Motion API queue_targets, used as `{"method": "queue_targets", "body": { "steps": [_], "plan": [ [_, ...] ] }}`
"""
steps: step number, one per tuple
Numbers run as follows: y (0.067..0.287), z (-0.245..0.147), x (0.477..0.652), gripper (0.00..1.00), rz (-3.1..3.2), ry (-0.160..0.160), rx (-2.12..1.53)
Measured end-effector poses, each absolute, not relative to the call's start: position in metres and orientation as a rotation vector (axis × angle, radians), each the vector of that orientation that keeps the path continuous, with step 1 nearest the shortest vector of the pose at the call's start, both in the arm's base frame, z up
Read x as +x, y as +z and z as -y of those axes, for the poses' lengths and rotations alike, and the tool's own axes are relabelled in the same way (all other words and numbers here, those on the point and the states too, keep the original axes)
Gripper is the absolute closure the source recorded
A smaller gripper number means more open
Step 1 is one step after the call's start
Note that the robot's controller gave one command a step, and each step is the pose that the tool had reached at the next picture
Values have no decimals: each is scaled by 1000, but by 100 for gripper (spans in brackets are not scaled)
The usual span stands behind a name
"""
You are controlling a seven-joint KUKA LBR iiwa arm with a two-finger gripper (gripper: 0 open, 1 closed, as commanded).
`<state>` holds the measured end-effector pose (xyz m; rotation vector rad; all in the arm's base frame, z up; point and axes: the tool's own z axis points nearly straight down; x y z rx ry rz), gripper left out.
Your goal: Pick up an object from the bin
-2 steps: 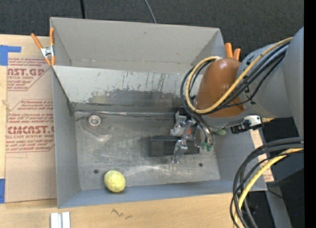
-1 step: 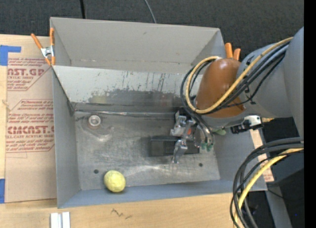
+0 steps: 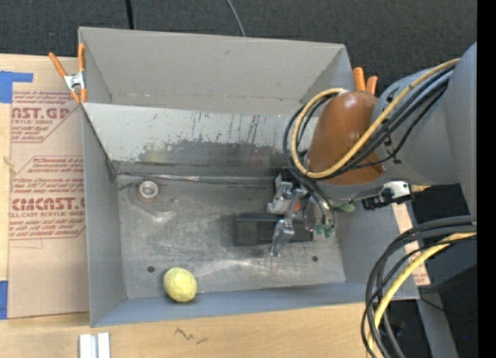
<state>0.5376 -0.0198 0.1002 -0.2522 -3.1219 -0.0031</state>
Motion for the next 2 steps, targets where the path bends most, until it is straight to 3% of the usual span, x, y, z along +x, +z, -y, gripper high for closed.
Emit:
{"method": "queue_targets", "body": {
  "steps": [2],
  "plan": [
    [100,20,538,100,3122,-3,-252]
  ]
}}
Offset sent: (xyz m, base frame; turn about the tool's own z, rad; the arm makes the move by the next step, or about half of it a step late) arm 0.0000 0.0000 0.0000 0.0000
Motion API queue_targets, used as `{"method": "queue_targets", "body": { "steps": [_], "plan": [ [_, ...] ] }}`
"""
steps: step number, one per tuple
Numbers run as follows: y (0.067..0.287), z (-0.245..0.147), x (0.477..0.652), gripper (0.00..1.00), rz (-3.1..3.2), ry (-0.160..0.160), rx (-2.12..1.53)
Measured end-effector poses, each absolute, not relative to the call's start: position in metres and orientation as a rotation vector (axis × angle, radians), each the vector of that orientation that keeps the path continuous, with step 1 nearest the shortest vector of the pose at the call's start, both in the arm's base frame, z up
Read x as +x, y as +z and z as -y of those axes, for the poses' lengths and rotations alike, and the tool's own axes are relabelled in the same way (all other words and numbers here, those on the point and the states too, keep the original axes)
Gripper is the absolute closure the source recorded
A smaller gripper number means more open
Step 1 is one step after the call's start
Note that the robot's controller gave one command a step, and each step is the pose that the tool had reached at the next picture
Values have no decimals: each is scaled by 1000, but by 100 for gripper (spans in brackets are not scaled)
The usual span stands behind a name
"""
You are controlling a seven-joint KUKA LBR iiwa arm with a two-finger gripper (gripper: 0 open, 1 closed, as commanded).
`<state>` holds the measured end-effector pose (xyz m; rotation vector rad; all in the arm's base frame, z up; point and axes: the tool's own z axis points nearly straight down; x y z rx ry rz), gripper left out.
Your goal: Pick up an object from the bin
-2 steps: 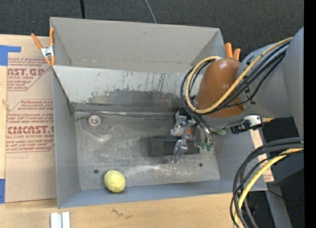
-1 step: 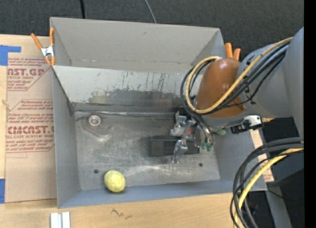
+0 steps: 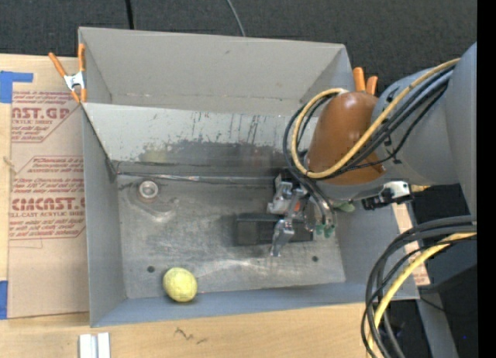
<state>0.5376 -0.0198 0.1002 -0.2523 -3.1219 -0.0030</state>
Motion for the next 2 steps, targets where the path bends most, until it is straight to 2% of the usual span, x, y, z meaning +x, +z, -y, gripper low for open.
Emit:
{"method": "queue_targets", "body": {
  "steps": [2],
  "plan": [
    [100,20,538,100,3122,-3,-252]
  ]
}}
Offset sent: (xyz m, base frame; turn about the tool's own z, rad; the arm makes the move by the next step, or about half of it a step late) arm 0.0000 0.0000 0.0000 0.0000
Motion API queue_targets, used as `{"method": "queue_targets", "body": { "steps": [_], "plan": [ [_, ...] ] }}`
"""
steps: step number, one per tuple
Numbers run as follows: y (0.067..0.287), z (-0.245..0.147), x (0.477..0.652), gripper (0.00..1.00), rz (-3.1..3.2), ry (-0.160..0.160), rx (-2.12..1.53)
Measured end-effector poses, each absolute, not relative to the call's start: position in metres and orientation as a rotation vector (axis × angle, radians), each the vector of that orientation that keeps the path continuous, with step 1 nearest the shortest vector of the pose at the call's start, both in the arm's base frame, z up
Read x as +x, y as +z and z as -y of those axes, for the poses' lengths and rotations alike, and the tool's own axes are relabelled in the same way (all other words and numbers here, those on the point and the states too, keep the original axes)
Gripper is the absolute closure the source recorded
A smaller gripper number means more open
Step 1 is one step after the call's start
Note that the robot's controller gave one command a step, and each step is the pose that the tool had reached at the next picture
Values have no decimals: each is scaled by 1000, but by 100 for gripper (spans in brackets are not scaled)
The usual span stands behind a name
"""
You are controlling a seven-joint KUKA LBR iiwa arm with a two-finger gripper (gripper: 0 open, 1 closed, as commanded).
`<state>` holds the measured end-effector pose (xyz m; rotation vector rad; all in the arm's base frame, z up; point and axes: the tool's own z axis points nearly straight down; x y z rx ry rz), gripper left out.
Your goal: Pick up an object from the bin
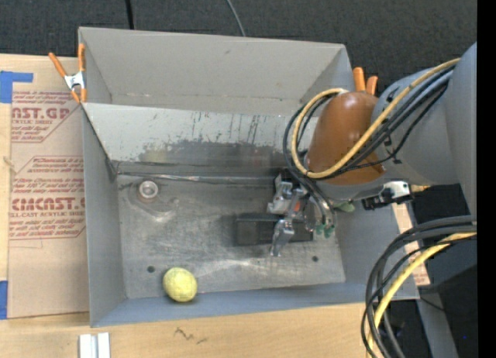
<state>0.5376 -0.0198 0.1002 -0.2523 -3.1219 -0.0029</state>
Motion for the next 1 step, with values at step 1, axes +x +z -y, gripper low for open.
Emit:
{"method": "queue_targets", "body": {
  "steps": [1],
  "plan": [
    [100,20,538,100,3122,-3,-252]
  ]
}}
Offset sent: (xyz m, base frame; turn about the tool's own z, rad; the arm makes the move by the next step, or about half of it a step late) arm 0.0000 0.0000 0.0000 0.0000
